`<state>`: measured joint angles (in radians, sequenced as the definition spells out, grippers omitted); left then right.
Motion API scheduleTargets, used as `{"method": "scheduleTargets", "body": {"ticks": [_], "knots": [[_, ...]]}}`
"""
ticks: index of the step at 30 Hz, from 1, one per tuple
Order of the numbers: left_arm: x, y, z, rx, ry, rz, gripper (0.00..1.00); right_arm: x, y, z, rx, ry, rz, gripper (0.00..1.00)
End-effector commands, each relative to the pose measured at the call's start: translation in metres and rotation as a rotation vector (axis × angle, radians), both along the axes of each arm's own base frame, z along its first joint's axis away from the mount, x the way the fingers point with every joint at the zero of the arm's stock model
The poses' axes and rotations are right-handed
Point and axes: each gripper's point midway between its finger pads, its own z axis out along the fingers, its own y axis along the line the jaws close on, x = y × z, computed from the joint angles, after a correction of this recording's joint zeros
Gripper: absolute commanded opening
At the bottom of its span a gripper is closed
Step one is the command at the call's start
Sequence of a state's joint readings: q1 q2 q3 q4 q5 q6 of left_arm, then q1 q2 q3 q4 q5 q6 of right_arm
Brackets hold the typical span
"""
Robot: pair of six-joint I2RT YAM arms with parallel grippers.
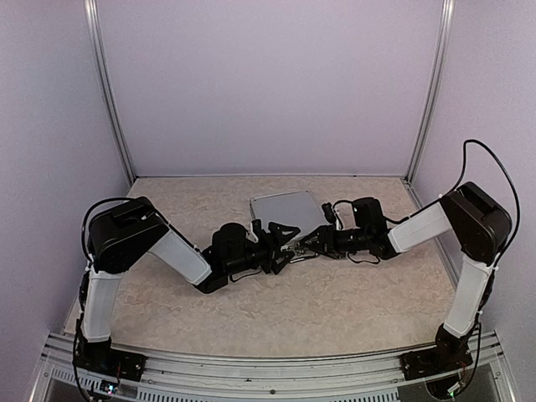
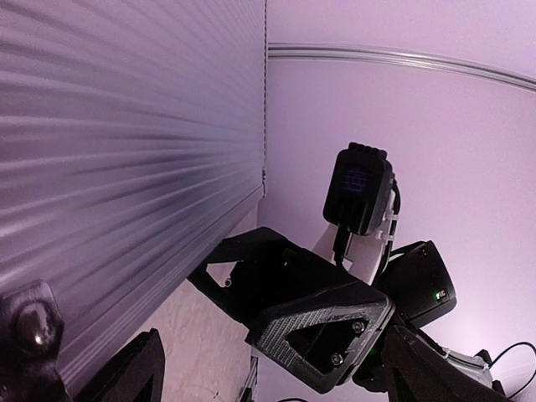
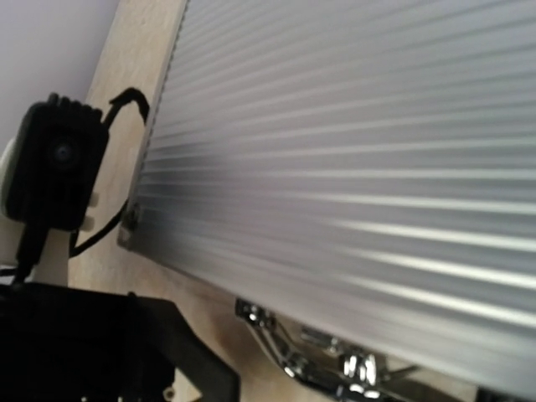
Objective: Pack up texas hold em set
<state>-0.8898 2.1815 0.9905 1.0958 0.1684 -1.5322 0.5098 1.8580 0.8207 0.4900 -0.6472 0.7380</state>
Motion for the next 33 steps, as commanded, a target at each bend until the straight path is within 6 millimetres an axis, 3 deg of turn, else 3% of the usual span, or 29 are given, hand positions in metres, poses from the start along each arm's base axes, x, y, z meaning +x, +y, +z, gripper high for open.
{"method": "scheduleTargets", "body": {"ticks": [1,11,33], "knots": [[0.005,-0.005,0.001,0.057,-0.029,0.007,0.89,0.006,0.006,-0.005,-0.024,0.005,-0.007,0.57],[0.012,-0.005,-0.008,0.098,-0.022,0.020,0.89,0.013,0.011,-0.021,-0.087,0.036,-0.021,0.59],[0.026,-0.007,-0.013,0.187,-0.053,0.046,0.89,0.014,0.015,-0.035,-0.194,0.047,-0.012,0.61]]}}
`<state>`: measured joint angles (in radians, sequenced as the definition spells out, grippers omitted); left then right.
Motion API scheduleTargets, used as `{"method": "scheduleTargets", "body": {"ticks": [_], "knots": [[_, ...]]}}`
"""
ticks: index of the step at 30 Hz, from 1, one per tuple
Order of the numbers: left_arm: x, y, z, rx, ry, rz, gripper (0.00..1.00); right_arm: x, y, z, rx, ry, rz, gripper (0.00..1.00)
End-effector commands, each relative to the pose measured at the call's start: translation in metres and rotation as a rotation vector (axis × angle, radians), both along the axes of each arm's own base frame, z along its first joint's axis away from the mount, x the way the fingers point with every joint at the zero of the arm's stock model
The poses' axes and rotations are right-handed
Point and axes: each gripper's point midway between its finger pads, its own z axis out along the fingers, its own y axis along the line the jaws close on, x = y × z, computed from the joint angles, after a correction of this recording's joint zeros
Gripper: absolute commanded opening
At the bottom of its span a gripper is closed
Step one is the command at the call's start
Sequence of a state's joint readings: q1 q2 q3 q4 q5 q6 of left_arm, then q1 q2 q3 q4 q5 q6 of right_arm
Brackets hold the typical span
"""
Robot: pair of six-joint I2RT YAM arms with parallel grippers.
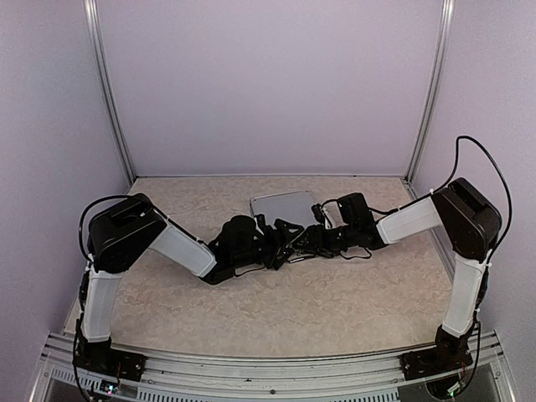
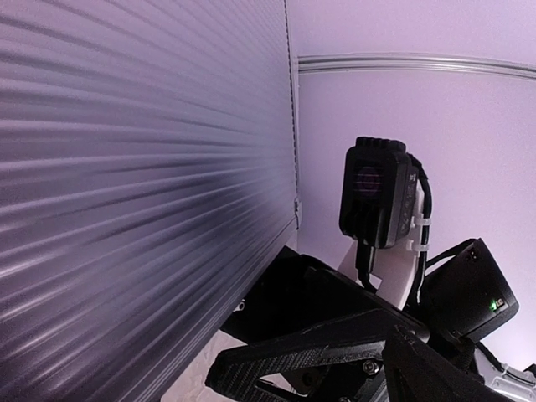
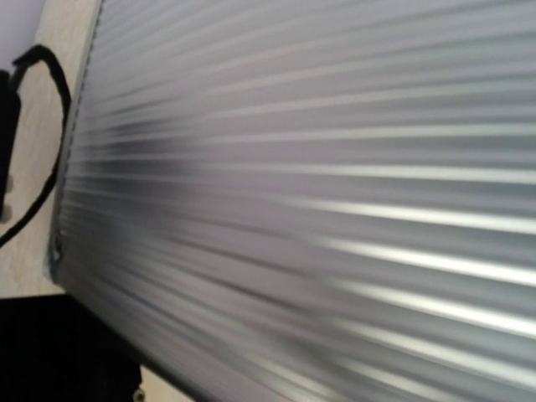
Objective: Pack up texas hold em set
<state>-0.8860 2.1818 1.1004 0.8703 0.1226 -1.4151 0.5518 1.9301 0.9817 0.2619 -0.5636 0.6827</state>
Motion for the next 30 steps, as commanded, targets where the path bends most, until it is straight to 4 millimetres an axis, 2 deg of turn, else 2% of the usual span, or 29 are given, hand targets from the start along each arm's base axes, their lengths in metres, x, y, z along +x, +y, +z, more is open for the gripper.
{"method": "scheduleTargets", "body": {"ticks": [1,17,30], "knots": [[0.007,0.001,-0.002,0.034,-0.024,0.013,0.89,0.000,0.000,-0.016,-0.063,-0.005,-0.004,0.62],[0.007,0.000,-0.005,0.044,-0.023,0.007,0.89,-0.015,0.017,-0.001,0.005,-0.044,0.133,0.63],[0.001,0.002,-0.001,0.029,-0.022,-0.007,0.89,-0.019,0.016,0.007,0.126,-0.042,0.183,0.63]]}}
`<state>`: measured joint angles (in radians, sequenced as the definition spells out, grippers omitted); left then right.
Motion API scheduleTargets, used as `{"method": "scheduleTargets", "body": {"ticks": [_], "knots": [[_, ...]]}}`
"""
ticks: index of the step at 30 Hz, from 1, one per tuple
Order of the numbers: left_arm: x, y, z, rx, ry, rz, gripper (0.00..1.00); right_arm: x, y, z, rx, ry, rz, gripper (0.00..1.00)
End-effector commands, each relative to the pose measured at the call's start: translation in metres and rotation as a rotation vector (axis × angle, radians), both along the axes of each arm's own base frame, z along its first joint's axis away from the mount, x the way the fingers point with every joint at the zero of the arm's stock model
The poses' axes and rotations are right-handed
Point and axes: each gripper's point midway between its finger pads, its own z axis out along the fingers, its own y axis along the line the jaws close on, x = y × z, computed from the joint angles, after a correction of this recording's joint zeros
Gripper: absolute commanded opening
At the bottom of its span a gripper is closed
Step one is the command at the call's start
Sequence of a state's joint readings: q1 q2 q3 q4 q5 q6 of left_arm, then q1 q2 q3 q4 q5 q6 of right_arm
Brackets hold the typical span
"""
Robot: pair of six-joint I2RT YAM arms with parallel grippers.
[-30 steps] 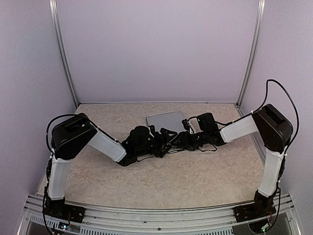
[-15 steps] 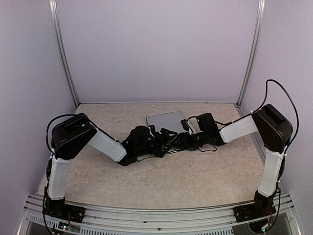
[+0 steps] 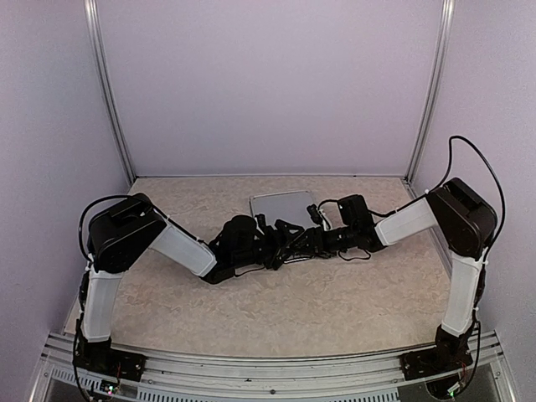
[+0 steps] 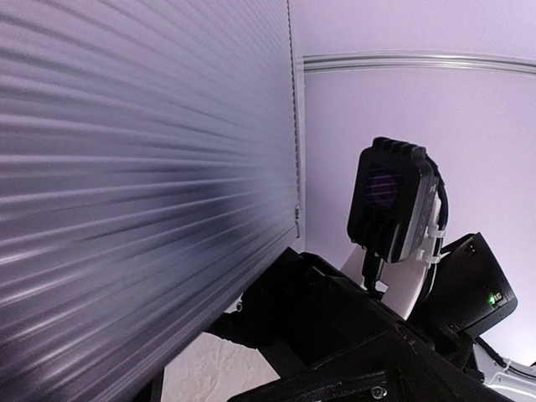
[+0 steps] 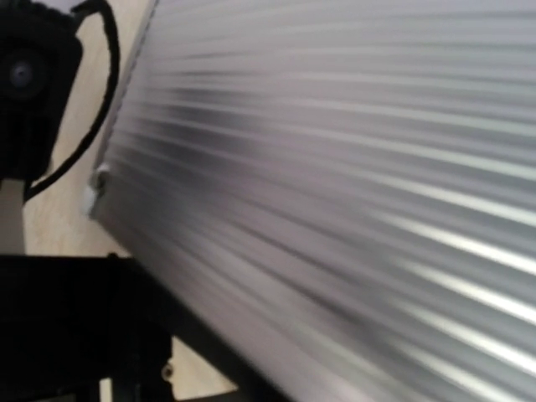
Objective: Pack up texas hold em set
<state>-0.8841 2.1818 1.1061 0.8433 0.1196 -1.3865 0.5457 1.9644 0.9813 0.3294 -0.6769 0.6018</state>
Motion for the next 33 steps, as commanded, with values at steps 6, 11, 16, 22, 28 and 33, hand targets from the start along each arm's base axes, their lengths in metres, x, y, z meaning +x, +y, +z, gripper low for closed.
{"method": "scheduleTargets", "body": {"ticks": [6,11,16,22,28,33], "knots": [[0.000,0.003,0.002,0.004,-0.013,-0.001,0.89,-0.010,0.003,0.007,0.078,0.018,0.065,0.63],[0.000,0.005,-0.001,0.008,-0.008,0.001,0.89,-0.009,0.001,0.006,0.073,0.016,0.060,0.63],[-0.007,0.010,0.003,-0.022,-0.002,-0.007,0.89,-0.010,0.001,0.012,0.078,0.006,0.063,0.63],[-0.023,0.019,0.025,-0.064,-0.021,-0.036,0.89,-0.013,-0.009,0.030,0.066,-0.026,0.036,0.63],[-0.024,0.047,0.027,0.059,-0.061,0.017,0.90,-0.013,-0.029,0.037,0.015,-0.047,-0.026,0.65],[-0.015,0.055,0.006,0.106,-0.020,0.027,0.90,-0.018,-0.040,0.039,-0.008,-0.055,-0.054,0.67]]}}
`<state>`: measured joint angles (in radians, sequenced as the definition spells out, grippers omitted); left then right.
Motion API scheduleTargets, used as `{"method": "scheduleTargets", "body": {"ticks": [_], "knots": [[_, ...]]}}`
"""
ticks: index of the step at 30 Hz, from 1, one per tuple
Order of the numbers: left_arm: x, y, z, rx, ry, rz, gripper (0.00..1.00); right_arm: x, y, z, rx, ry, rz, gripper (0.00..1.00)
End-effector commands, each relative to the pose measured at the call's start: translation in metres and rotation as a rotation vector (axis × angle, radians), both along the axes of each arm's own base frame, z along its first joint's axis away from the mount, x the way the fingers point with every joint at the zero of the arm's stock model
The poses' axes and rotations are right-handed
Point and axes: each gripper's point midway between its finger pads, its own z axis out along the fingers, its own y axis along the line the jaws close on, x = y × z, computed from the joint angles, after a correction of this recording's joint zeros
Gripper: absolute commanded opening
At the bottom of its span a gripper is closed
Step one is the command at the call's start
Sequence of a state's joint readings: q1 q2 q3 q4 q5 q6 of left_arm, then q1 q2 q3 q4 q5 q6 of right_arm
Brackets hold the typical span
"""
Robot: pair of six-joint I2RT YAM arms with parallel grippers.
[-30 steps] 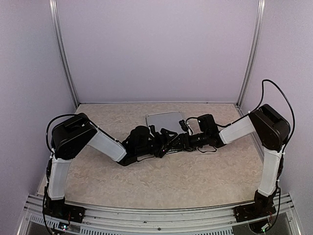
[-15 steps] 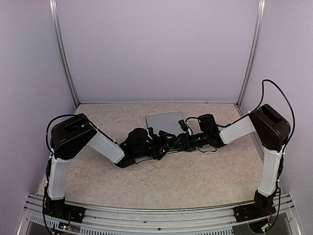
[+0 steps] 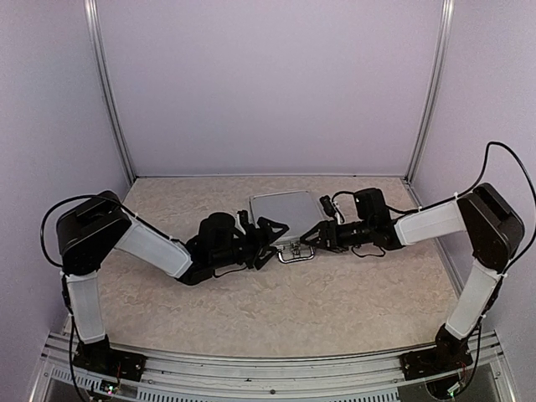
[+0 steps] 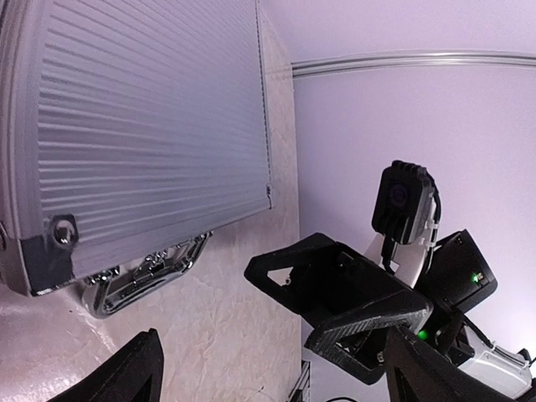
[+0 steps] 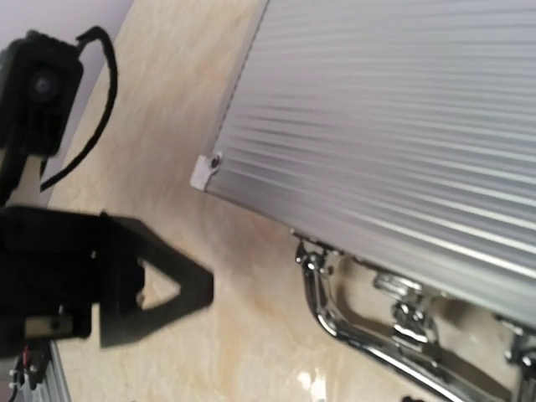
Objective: Pack up texas hold em set
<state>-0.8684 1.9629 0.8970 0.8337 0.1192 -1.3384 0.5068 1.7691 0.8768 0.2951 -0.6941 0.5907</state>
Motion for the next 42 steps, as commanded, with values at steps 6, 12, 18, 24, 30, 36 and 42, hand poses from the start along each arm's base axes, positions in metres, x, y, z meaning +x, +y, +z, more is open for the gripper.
{"method": "scheduleTargets", "body": {"ticks": [6,12,18,24,30,36,42], "knots": [[0.012,0.000,-0.054,0.104,0.070,-0.006,0.90,-0.016,-0.025,-0.003,-0.051,-0.003,-0.065,0.67],[0.011,-0.010,-0.064,0.103,0.088,-0.031,0.91,-0.025,-0.034,-0.005,-0.057,0.002,-0.096,0.68],[0.008,-0.027,-0.064,0.079,0.073,-0.056,0.91,-0.030,-0.040,-0.020,-0.057,0.036,-0.129,0.68],[0.013,-0.029,-0.062,0.049,0.058,-0.045,0.92,-0.032,-0.040,-0.024,-0.044,0.052,-0.134,0.68],[0.018,-0.027,-0.037,-0.039,0.015,-0.031,0.92,-0.037,-0.041,-0.033,-0.011,0.082,-0.156,0.68],[0.030,-0.029,-0.015,-0.072,-0.025,-0.021,0.96,-0.041,-0.031,-0.038,0.035,0.090,-0.146,0.69],[0.039,-0.024,-0.005,-0.090,-0.038,-0.001,0.96,-0.030,-0.018,-0.037,0.065,0.066,-0.144,0.69]]}}
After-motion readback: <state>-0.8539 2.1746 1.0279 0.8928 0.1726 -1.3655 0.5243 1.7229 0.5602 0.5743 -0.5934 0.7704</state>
